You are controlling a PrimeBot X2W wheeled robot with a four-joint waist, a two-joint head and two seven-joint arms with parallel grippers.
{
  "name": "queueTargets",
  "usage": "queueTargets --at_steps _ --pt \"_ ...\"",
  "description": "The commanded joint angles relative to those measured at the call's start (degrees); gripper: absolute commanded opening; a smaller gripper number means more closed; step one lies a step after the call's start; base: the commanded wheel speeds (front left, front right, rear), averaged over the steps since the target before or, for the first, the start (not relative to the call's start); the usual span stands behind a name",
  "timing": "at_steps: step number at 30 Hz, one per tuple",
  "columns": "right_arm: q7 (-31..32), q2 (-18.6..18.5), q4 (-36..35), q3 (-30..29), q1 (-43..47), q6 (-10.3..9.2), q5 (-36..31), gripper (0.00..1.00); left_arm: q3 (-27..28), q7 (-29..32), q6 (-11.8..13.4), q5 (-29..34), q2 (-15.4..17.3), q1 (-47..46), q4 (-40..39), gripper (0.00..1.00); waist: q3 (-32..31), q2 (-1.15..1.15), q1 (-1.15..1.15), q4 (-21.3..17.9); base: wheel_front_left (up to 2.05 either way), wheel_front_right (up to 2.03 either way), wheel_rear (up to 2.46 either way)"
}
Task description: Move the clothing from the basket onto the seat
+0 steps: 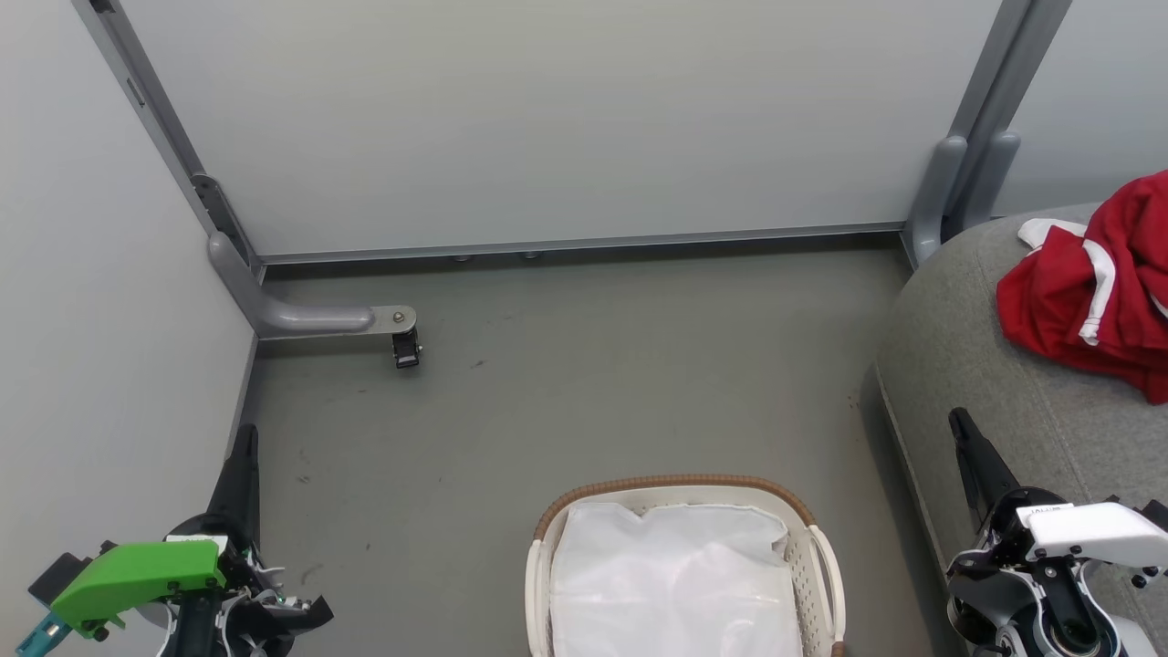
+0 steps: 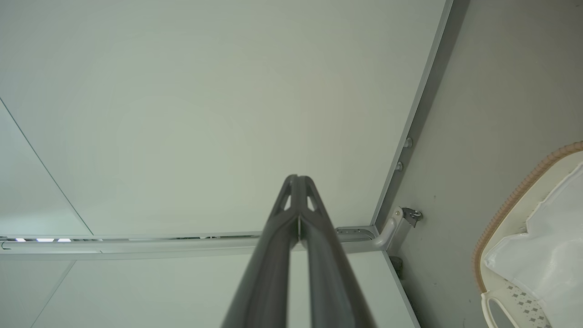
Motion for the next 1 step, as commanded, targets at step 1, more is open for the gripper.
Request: queueTargets --at_steps 1 --pt "0.16 -0.32 -0.21 -0.12 -0.48 -0.04 0.20 0.00 0.13 0.24 -0.24 -0.16 0.29 -0.63 -0.14 0.00 0.00 0.65 0.00 0.00 0.00 0.00 0.00"
